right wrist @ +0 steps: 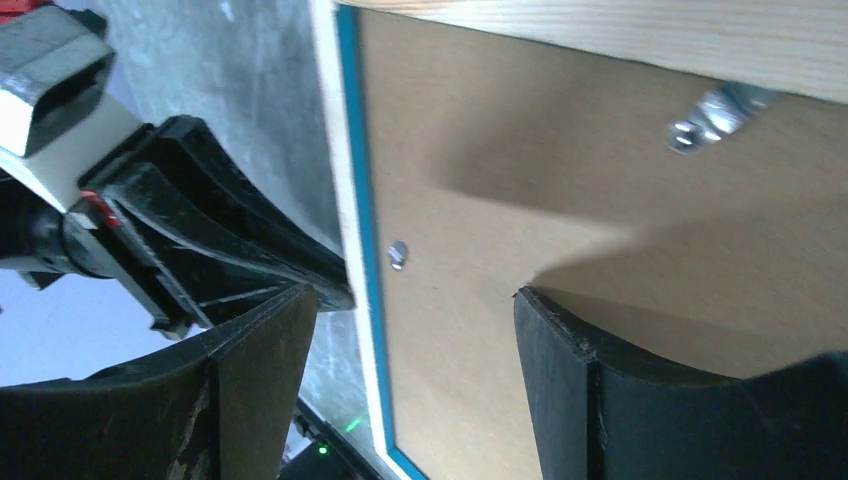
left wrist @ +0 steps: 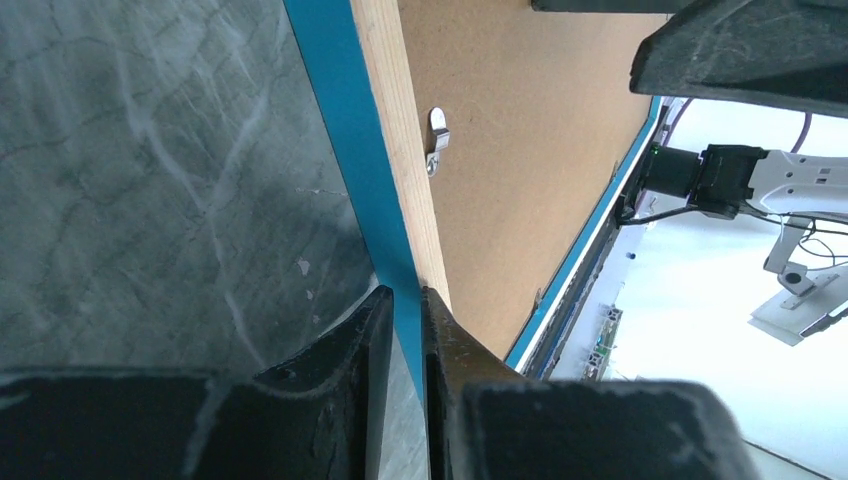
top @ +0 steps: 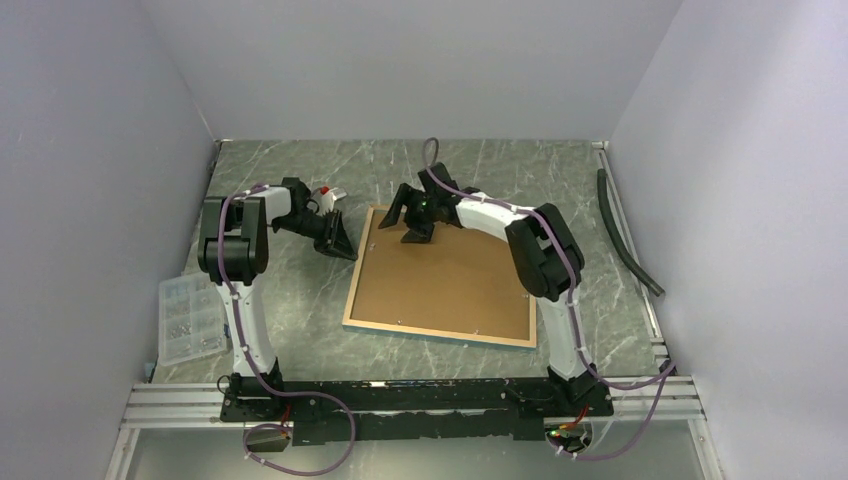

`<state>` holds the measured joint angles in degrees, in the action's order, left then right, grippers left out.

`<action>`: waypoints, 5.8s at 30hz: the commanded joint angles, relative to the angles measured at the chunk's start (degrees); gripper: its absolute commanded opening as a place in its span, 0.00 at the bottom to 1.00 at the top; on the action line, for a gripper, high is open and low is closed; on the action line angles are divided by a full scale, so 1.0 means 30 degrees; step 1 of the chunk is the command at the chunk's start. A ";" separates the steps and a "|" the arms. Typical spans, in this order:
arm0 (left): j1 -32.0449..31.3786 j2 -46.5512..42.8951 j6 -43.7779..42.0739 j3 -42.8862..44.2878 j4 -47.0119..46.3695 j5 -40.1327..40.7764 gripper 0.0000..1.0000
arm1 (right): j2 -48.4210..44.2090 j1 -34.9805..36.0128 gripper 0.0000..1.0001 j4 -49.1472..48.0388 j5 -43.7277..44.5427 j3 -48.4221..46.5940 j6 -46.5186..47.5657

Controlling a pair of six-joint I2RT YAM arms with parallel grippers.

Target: Put the photo into the frame

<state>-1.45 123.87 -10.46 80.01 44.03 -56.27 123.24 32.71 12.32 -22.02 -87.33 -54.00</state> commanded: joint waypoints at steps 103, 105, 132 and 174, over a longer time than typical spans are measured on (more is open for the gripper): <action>-0.0366 -0.0188 0.1009 0.0274 -0.0645 0.0223 0.13 | 0.4836 0.1955 0.80 0.1350 -0.6012 -0.6481 0.1913; -0.0364 -0.0232 0.0969 0.0309 -0.0576 0.0243 0.13 | 0.4734 0.1769 0.80 0.1620 -0.5921 -0.6722 0.2169; 0.1138 -0.8196 -0.3838 0.1913 0.6970 0.1094 0.81 | -1.0877 0.8932 0.75 0.5037 0.7730 0.9349 1.4959; 0.2083 -2.4720 -2.3657 -1.0462 0.4710 0.1836 0.94 | -0.9381 1.0395 0.06 0.7698 0.7944 0.2562 1.4952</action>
<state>6.59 57.76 -59.68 52.93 55.35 -51.27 99.48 65.71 33.10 5.67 -72.16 -8.97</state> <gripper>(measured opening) 0.941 0.273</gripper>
